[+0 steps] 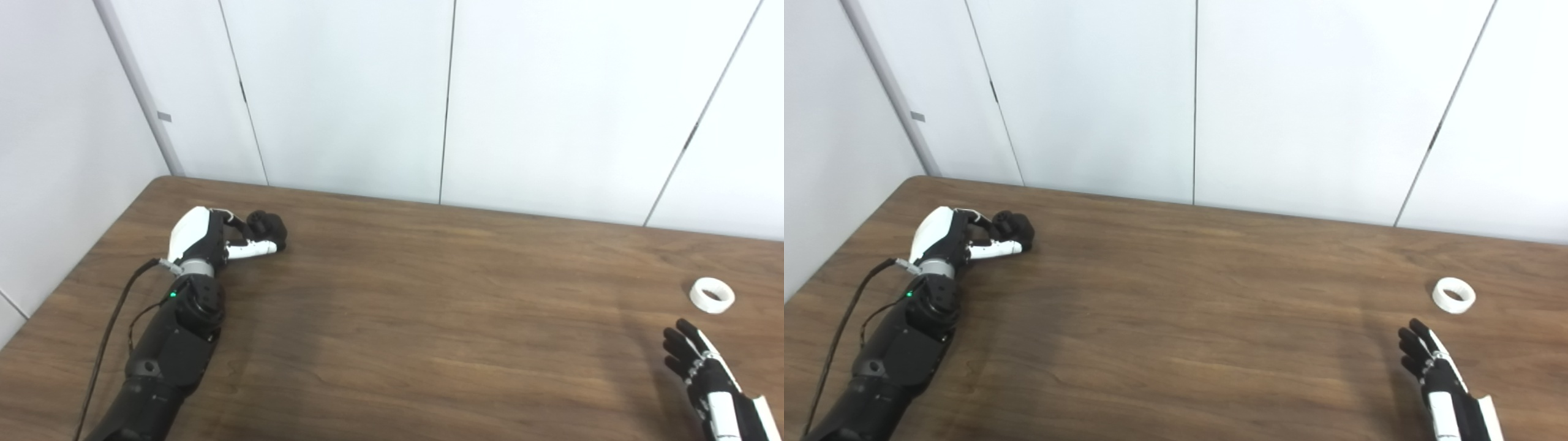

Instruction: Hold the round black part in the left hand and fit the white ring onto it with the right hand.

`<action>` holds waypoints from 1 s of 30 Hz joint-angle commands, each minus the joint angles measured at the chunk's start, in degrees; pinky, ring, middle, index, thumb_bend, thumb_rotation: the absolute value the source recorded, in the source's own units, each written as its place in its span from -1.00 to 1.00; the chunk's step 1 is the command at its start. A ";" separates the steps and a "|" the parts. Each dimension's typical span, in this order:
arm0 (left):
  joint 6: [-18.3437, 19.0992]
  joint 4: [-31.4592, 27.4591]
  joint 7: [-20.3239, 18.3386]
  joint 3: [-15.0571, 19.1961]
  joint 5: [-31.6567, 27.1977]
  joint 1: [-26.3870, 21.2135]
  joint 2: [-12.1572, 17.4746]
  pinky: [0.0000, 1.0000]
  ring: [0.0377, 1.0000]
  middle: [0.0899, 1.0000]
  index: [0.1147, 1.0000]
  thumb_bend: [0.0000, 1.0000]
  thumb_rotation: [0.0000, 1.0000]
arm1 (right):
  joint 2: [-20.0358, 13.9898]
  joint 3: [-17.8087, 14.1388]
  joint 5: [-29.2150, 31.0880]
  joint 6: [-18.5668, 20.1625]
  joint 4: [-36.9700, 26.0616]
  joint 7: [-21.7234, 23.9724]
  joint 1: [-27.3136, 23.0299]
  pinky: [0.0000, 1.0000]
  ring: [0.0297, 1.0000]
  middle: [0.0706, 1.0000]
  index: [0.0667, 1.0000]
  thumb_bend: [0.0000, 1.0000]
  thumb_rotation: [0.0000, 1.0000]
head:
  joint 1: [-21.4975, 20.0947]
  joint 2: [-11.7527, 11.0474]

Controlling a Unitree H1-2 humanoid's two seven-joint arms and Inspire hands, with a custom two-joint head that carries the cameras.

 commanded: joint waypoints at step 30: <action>-3.82 -33.51 -4.51 -10.19 13.28 10.17 -3.64 1.00 0.76 0.49 -0.17 0.04 -0.91 | 1.76 0.92 -4.37 -1.17 2.96 -1.86 1.45 0.75 0.76 0.73 0.75 0.28 0.97 | -4.45 1.49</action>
